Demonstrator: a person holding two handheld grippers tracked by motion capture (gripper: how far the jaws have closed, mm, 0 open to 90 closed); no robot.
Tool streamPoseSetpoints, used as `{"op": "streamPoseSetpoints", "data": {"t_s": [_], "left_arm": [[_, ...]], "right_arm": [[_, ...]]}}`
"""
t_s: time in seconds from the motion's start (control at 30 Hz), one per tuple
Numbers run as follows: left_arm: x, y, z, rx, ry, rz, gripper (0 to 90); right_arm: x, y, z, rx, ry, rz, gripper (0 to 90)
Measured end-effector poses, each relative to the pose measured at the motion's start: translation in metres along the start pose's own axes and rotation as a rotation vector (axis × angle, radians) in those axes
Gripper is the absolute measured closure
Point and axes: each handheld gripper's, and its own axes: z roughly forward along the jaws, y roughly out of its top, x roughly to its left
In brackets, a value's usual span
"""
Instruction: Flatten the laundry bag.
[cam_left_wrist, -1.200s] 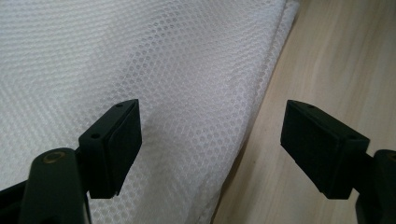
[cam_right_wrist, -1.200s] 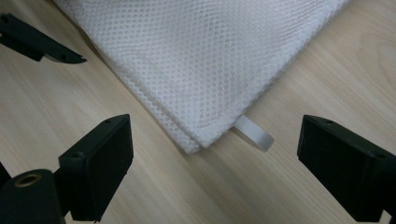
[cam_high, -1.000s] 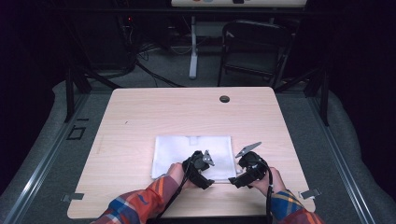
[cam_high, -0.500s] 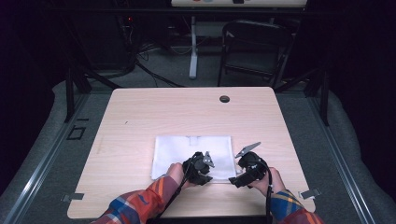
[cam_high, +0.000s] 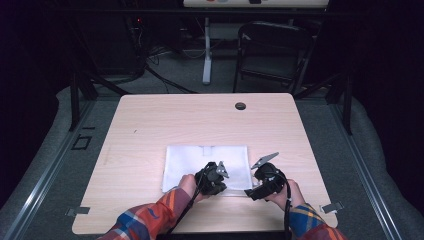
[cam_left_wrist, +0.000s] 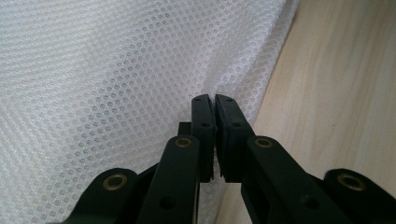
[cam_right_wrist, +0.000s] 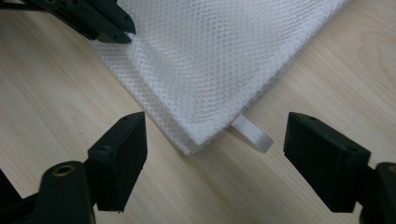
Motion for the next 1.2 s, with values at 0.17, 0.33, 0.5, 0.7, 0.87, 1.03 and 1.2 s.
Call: {"op": "streamPoseSetpoints", "data": {"t_s": [0.17,0.33,0.5,0.7,0.87,1.03,1.2], "left_arm": [[0.0,-0.001,0.002,0.01,-0.015,0.001,83.9],[-0.001,-0.001,0.003,0.011,-0.01,0.001,85.6],[0.005,-0.003,0.0,-0.03,-0.038,-0.052,88.0],[0.006,-0.002,-0.006,-0.073,-0.025,-0.076,88.0],[0.009,-0.002,-0.012,-0.104,-0.017,-0.089,88.0],[0.01,-0.002,-0.014,-0.114,-0.016,-0.099,87.9],[0.011,-0.002,-0.014,-0.112,-0.022,-0.105,87.7]], "right_arm": [[0.002,0.001,-0.001,-0.005,0.006,-0.011,36.9],[0.006,0.002,-0.002,-0.022,0.006,-0.023,51.8],[0.013,0.004,-0.005,-0.041,0.005,-0.076,68.6],[0.023,0.006,-0.006,-0.058,0.03,-0.137,84.7],[0.031,0.008,0.002,-0.053,0.035,-0.166,90.0],[0.035,0.013,0.017,-0.043,0.003,-0.2,90.0],[0.036,0.015,0.03,-0.037,-0.005,-0.194,90.0]]}}
